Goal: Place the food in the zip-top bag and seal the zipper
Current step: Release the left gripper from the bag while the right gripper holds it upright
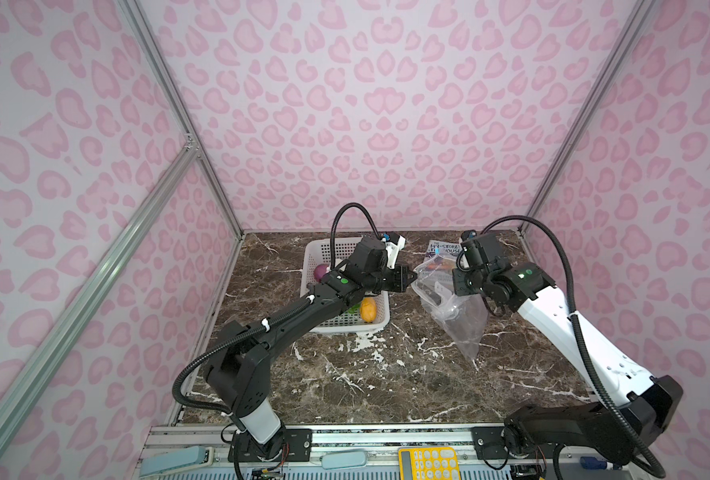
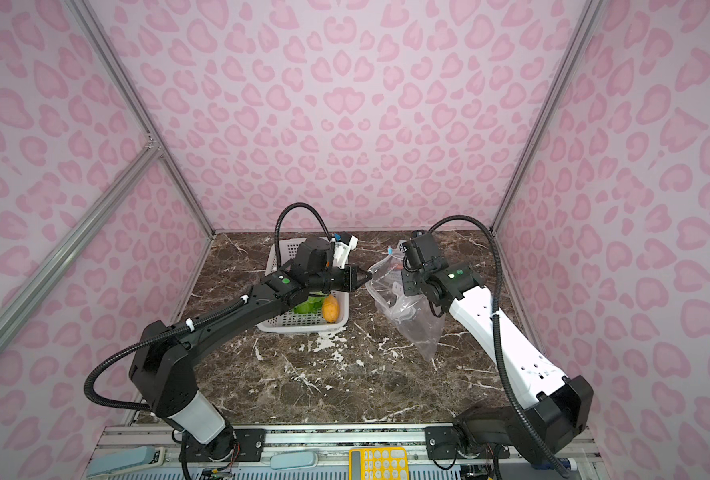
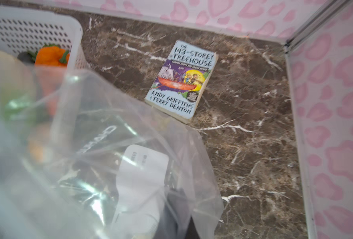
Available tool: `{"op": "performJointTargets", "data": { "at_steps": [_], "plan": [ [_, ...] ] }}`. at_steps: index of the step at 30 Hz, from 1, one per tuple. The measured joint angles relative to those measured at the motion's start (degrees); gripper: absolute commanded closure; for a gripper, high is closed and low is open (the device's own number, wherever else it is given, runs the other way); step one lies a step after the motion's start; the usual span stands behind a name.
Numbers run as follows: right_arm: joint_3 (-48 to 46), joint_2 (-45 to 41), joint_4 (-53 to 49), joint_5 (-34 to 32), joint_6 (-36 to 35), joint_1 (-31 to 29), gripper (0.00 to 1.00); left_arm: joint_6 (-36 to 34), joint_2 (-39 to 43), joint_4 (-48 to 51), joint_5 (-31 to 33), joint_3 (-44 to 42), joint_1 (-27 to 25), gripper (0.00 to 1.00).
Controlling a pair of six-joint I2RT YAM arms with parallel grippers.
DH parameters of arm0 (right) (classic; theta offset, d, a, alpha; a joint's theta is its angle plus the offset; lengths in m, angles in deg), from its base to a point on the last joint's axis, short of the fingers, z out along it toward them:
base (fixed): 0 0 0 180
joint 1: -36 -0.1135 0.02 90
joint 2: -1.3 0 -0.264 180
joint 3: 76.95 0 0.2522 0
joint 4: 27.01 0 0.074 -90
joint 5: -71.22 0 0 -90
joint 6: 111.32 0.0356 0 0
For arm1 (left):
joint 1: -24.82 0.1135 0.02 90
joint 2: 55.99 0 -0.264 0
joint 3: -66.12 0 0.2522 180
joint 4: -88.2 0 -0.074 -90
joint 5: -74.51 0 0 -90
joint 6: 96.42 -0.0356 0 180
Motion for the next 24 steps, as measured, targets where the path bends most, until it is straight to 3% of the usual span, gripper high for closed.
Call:
{"op": "performJointTargets", "data": {
  "at_steps": [2, 7, 12, 13, 16, 22, 24],
  "plan": [
    [-1.4, 0.8, 0.9, 2.7, 0.9, 0.0, 0.77, 0.4, -0.1, 0.3, 0.5, -1.2, 0.0, 0.97],
    [-2.1, 1.1, 2.9, 6.2, 1.4, 0.0, 0.44, 0.4, 0.1, 0.4, 1.7, -2.5, 0.0, 0.97],
    [-0.3, 1.1, 2.9, 7.8, 2.3, -0.1, 0.38, 0.4, 1.2, 0.4, 1.9, -2.8, 0.0, 0.97],
    [0.4, 1.1, 2.8, 8.3, 2.3, -0.3, 0.39, 0.5, 1.5, 0.4, 1.8, -2.8, -0.1, 0.97],
    [2.8, 1.2, 2.7, 9.0, 2.3, -1.2, 0.54, 0.9, 2.6, 0.4, 1.7, -2.8, -0.4, 0.97],
    [8.3, 3.4, 0.2, 7.6, 2.6, -4.1, 1.00, 0.8, 5.2, 0.2, 2.1, -2.7, -1.0, 0.97],
    [8.9, 4.0, -1.0, 6.3, 2.6, -4.5, 1.00, 0.5, 5.2, 0.2, 2.7, -2.9, -1.0, 0.97]
  ]
}}
